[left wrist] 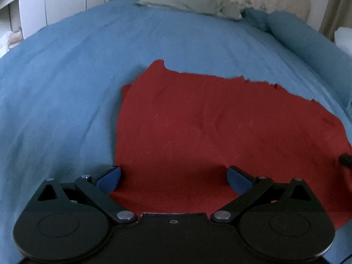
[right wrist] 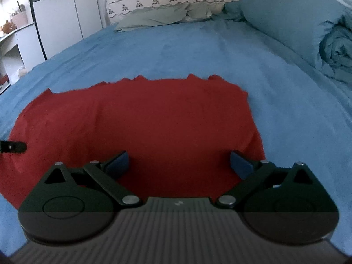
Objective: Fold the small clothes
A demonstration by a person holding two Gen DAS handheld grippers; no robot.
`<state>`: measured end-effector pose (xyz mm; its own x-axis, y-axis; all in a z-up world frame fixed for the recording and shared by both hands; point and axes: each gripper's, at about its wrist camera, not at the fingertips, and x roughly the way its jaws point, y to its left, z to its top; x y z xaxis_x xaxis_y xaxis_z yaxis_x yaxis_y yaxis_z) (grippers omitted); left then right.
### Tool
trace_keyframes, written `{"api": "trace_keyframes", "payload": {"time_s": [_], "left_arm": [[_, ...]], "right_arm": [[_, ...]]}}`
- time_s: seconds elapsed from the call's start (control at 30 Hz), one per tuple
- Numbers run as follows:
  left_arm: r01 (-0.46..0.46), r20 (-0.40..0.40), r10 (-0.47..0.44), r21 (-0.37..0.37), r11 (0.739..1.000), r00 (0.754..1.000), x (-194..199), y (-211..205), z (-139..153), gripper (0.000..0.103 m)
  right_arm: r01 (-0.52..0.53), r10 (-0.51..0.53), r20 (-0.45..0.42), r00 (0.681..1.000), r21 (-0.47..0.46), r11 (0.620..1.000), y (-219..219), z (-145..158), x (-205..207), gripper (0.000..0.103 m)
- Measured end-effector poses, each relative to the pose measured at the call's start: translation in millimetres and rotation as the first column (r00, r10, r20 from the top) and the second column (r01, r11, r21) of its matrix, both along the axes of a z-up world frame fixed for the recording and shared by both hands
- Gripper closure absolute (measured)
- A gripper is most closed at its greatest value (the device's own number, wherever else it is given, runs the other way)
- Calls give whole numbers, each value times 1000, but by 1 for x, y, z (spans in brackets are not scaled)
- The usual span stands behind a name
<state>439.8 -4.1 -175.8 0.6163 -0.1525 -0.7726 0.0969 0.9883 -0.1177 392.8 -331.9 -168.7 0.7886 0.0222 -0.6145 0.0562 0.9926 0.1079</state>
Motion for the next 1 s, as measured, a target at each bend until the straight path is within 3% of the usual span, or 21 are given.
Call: {"api": "trace_keyframes", "payload": {"time_s": [0.1,0.23,0.3,0.4,0.5,0.73,0.87,1.0], "left_arm": [[5,-27,-4,67,998,1000,-7,-7,18,0],[2,104,-11,93,996,995,-46,-23,53,0],[26,157,-44,112,993,987,-70,-39,68,0],[97,142,-109,91,991,984,-87,-65,76,0],[153,108,-153,5,988,982,-94,-91,73,0],[137,21,-137,-28,990,990,-84,-130,48,0],[128,-15,-128,-24,992,992,-77,-134,37,0],[101,-24,-101,-23,995,995,-66,-133,28,1]], "right_arm": [[72,-72,67,995,2,997,-1,28,-30,0],[147,-150,112,982,36,989,-11,67,-84,0],[153,-156,101,983,29,988,-12,79,-108,0],[175,-178,70,982,45,984,-15,86,-138,0],[191,-195,36,980,86,978,-11,75,-156,0],[256,-254,-33,967,195,947,-16,26,-165,0],[302,-296,-72,953,326,896,-26,-1,-156,12],[331,-343,-39,938,385,861,-33,-10,-145,20]]}}
